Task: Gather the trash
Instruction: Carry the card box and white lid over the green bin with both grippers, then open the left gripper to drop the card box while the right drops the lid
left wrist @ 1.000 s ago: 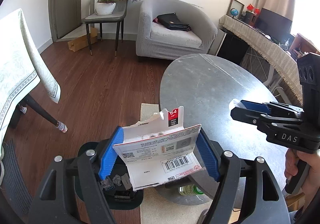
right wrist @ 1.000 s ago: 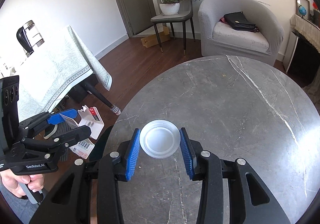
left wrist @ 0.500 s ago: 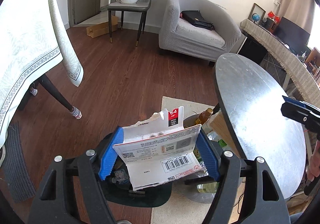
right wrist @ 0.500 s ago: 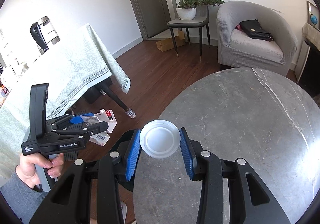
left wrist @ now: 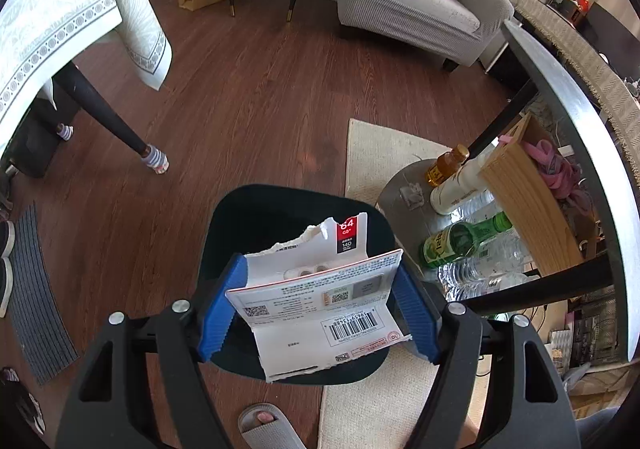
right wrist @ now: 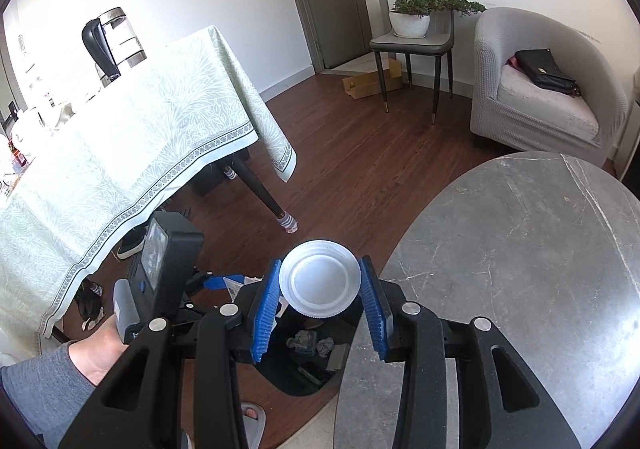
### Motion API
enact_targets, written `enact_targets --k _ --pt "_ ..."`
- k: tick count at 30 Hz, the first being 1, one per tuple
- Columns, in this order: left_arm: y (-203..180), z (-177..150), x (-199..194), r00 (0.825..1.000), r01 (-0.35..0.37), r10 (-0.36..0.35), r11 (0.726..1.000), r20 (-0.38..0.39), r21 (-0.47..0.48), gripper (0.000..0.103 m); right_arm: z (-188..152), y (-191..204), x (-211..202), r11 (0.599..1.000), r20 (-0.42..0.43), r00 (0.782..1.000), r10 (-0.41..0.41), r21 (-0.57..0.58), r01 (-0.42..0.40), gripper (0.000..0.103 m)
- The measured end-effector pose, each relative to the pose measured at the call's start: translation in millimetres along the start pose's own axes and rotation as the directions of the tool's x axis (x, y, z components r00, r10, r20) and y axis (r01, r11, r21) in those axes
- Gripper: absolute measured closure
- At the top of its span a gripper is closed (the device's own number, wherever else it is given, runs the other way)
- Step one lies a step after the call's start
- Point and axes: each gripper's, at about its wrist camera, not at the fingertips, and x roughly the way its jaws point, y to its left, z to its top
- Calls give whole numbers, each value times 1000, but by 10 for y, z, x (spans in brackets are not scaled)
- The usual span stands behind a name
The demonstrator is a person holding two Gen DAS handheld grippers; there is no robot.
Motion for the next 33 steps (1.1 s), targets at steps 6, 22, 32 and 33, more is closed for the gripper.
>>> enact_targets --k 6,22,32,33 --pt "318 -223 413 989 24 -35 996 -140 -82 28 12 174 203 1000 -31 999 12 -18 -13 63" --pt "883 -290 532 985 -4 -39 970 -170 -244 33 -180 755 1053 976 -217 972 -85 -212 38 63" --pt "1016 -32 -247 997 -25 45 963 68 -267 46 -524 853 1470 947 -299 937 -180 -310 83 63" --pt "1005 -11 -336 994 -28 57 961 98 -274 47 -575 870 1518 943 -305 934 -187 -324 83 63"
